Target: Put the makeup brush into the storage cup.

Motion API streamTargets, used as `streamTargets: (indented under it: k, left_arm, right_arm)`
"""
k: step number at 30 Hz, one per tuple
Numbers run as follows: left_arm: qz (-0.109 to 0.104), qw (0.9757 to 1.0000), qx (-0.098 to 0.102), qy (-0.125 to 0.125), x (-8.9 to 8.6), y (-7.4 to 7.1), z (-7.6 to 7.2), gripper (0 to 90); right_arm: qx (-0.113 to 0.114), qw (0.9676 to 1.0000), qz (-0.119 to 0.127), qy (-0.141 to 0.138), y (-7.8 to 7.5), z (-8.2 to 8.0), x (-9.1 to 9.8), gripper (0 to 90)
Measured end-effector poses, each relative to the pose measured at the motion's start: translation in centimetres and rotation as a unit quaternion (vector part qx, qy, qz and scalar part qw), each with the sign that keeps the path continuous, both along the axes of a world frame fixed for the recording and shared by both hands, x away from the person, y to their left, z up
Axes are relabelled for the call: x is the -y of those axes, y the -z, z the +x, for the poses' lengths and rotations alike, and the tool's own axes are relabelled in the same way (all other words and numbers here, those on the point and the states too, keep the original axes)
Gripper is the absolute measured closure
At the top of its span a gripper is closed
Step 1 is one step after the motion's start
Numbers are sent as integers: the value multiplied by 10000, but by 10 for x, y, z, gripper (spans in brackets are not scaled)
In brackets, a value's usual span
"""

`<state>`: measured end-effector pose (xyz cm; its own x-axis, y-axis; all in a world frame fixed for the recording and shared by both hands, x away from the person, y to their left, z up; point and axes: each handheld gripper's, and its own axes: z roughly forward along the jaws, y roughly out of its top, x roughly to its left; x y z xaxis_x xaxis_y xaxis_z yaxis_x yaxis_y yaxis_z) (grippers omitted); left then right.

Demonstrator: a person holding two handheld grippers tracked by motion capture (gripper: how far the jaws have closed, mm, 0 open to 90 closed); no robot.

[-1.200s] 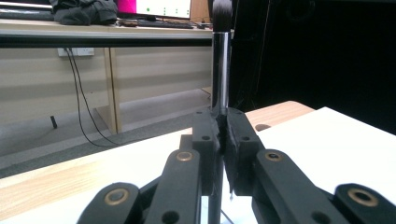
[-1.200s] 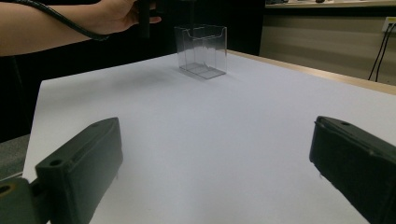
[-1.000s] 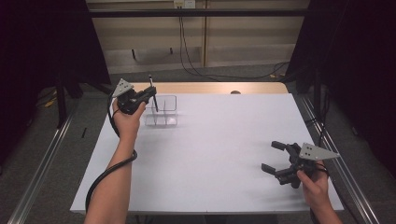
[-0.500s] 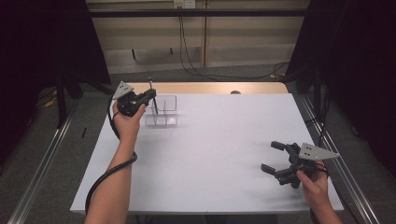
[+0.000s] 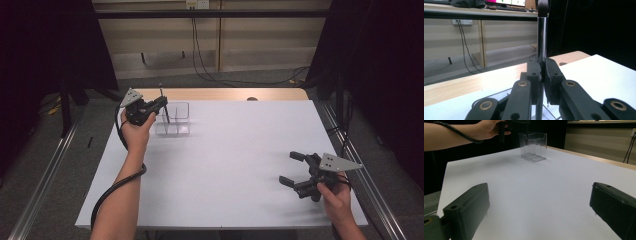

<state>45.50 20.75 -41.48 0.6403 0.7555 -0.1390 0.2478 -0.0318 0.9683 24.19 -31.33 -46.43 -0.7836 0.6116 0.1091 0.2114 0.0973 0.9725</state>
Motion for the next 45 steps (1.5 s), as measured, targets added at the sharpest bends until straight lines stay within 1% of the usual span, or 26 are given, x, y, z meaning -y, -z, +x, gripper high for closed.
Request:
streamTargets:
  k: [2,7,11,12,14,15,17,19,21,26,29,30,31,33,36,40,42,43,45]
  left_arm:
    - [26,10000,6,22,0,0,0,836]
    - [-23,10000,-12,23,0,-1,-1,825]
    - [-147,9998,-40,120,1,-1,-1,714]
    - [-115,9998,-44,124,1,-1,-2,684]
    - [-178,9997,-24,170,1,-1,-2,622]
    - [-168,9997,-10,176,1,-1,-3,600]
    - [-186,9997,-18,187,1,-1,-4,568]
    - [-272,9994,-84,178,1,0,-4,529]
    - [-250,9995,-86,169,1,0,-5,506]
    - [-302,9993,-133,166,2,0,-7,401]
    - [-326,9992,-129,198,2,-1,-8,355]
    - [-291,9993,-112,205,2,-2,-8,344]
    - [-300,9993,-106,200,2,-2,-9,330]
    - [-361,9990,-132,212,2,-3,-9,291]
    - [-391,9989,-117,247,2,-3,-10,241]
    - [-466,9984,-204,254,2,-2,-10,156]
    - [-557,9978,-232,262,2,-1,-10,104]
    - [-517,9980,-245,281,1,0,-11,85]
    - [-413,9986,-194,264,1,1,-13,55]
  right_arm:
    - [0,10000,-1,-1,0,0,0,21]
    - [9,10000,0,-3,0,0,0,21]
    - [9,10000,8,-2,-1,0,0,21]
    - [1,10000,16,-8,-1,0,0,21]
    - [0,10000,10,-6,0,0,0,21]
    - [-3,10000,15,-5,0,0,0,21]
    - [5,10000,10,-6,0,0,0,21]
    - [5,10000,-4,-4,0,0,0,21]
    - [3,10000,5,-6,0,-1,0,21]
    - [5,10000,12,-8,-1,-1,1,21]
    - [10,10000,10,-5,-1,-1,1,21]
    - [5,10000,5,-2,-1,-1,1,21]
    - [10,10000,4,-6,-1,-1,1,21]
    - [12,10000,-3,0,-1,-2,0,21]
    - [8,10000,1,2,-1,-2,0,21]
    - [13,10000,9,18,-1,-2,1,21]
    - [17,10000,10,16,-1,-2,1,21]
    - [16,10000,16,9,-1,-2,1,21]
    - [6,10000,1,6,-1,-3,1,21]
